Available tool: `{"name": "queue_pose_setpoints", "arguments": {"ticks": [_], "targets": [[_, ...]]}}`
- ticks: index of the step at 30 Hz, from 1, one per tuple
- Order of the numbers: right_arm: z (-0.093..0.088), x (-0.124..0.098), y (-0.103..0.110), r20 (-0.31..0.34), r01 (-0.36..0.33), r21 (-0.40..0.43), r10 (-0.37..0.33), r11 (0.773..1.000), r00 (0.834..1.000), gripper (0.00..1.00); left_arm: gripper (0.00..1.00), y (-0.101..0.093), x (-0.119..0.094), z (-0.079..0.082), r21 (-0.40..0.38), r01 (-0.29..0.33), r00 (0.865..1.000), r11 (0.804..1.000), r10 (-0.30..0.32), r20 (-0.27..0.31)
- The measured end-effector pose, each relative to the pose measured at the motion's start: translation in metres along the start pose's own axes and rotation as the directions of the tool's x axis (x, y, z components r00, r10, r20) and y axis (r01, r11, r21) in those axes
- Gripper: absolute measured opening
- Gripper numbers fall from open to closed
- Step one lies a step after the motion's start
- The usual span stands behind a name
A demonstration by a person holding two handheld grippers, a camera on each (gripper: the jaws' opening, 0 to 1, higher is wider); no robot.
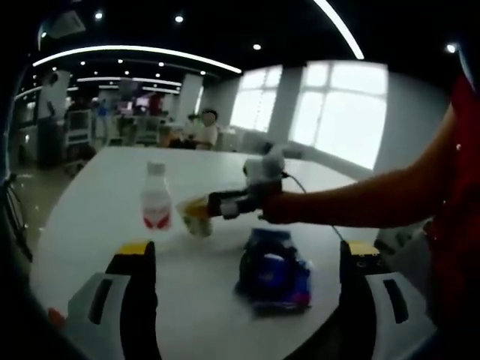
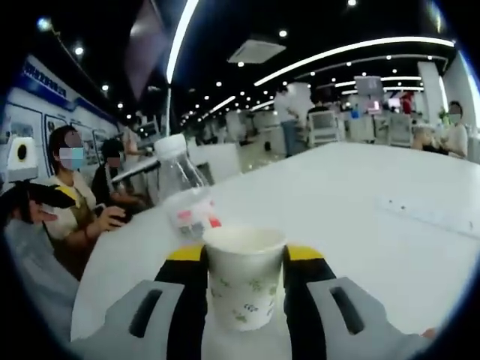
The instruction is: Arrange the tabletop items into an orderly group along one side of the table until the central work area is clear of visible clutter.
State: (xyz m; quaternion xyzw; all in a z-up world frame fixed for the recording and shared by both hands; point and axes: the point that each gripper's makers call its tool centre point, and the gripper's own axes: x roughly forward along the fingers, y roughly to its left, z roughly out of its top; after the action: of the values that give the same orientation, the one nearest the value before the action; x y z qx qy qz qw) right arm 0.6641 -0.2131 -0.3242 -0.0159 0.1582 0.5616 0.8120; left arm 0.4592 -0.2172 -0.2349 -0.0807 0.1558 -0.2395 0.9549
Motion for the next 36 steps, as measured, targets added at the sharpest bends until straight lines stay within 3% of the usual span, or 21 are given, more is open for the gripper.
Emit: {"name": "queue_pose_setpoints", "arguments": {"ticks": [17, 24, 36], "targets": [[-0.013, -0.016, 0.001, -0.025, -0.014, -0.052, 0.013, 0.999, 1.000, 0.40, 0.96, 0.000, 0.000, -0.003, 0.002, 0.000, 1.000, 1.000, 0.000, -0.011], [-0.026, -0.021, 0.005, -0.102, -0.027, -0.184, 0.008, 0.983, 0.995, 0.40, 0.94, -0.001, -0.001, -0.004, 0.004, 0.004, 1.000, 1.000, -0.004, -0.020], [-0.026, -0.021, 0.004, -0.114, -0.026, -0.184, 0.005, 0.983, 0.993, 0.40, 0.93, -0.001, 0.000, -0.005, 0.002, 0.005, 1.000, 1.000, -0.005, -0.024]]}}
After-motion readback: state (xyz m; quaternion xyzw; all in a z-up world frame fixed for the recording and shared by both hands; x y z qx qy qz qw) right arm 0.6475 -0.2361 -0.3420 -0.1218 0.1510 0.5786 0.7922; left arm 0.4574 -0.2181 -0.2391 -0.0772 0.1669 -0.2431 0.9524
